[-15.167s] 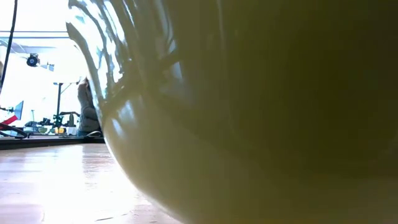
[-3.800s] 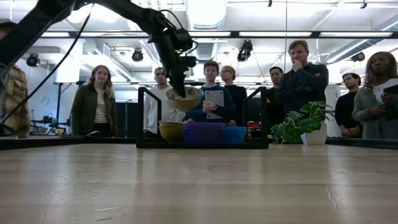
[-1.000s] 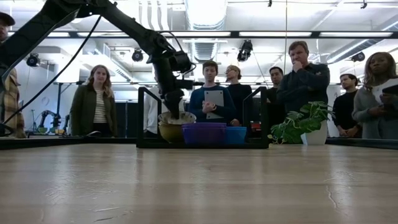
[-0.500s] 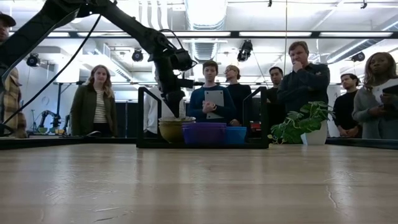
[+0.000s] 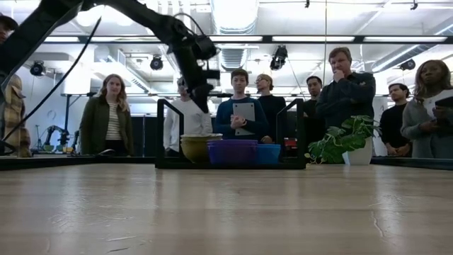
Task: Pick & Place Mini bowls
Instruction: Stack the blue bowl on top of the blue bowls on the shelf
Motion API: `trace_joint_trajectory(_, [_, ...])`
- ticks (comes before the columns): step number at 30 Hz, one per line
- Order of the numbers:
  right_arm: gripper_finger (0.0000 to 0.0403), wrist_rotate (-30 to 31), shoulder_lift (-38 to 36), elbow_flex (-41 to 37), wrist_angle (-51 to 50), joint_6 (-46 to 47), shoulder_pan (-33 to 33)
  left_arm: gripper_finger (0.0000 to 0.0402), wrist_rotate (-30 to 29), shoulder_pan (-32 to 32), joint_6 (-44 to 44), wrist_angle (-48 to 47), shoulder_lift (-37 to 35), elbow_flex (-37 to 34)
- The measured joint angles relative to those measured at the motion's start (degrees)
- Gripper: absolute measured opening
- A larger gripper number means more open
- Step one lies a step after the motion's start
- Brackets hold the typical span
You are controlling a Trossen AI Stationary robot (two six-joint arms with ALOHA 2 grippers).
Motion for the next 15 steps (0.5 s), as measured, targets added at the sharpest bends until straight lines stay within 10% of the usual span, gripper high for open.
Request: trace_joint_trajectory(15, [0.0066, -0.2, -3.76, 0.02, -7.89, 6.97, 0.02, 0.0023, 0.71, -11.91, -3.97, -5.05, -14.11, -0.07])
